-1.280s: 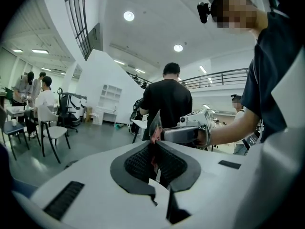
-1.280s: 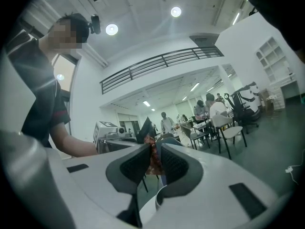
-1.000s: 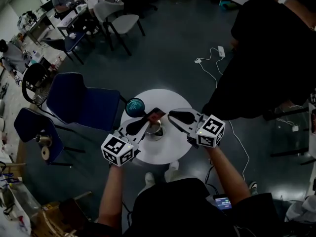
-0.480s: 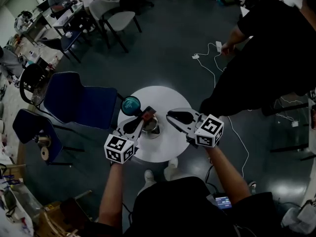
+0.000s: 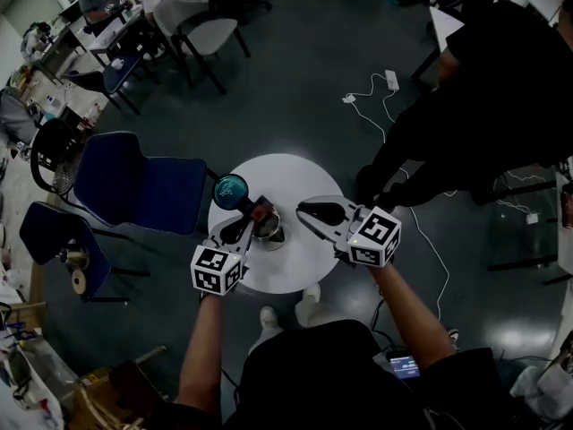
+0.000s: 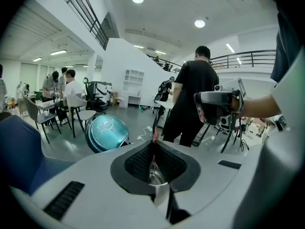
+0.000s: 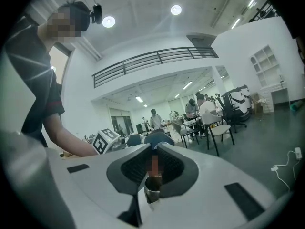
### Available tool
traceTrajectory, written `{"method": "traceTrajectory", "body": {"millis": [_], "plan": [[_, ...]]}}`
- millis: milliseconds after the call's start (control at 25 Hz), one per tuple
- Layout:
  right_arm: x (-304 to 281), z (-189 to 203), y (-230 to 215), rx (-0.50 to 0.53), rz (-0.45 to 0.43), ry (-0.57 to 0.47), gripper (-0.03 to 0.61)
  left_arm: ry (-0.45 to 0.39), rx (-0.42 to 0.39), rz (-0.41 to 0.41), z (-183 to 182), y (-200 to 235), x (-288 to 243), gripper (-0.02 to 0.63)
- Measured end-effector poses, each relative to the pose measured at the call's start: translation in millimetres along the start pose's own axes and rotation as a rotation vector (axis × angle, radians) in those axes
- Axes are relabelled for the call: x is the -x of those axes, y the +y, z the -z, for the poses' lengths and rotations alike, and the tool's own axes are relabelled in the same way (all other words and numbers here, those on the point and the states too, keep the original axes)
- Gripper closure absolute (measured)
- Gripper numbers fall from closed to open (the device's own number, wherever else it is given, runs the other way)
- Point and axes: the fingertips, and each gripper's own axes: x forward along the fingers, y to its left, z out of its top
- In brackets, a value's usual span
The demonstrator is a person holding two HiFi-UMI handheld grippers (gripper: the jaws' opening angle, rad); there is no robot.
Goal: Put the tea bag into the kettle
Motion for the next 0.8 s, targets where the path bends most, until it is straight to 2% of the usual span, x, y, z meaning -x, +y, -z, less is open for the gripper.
{"method": "traceTrajectory", "body": {"millis": [800], "plan": [[-5, 14, -7, 0.013, 0.015, 0.048, 0.545, 0.071, 0.016, -0.025, 34, 12, -16, 0.581]]}}
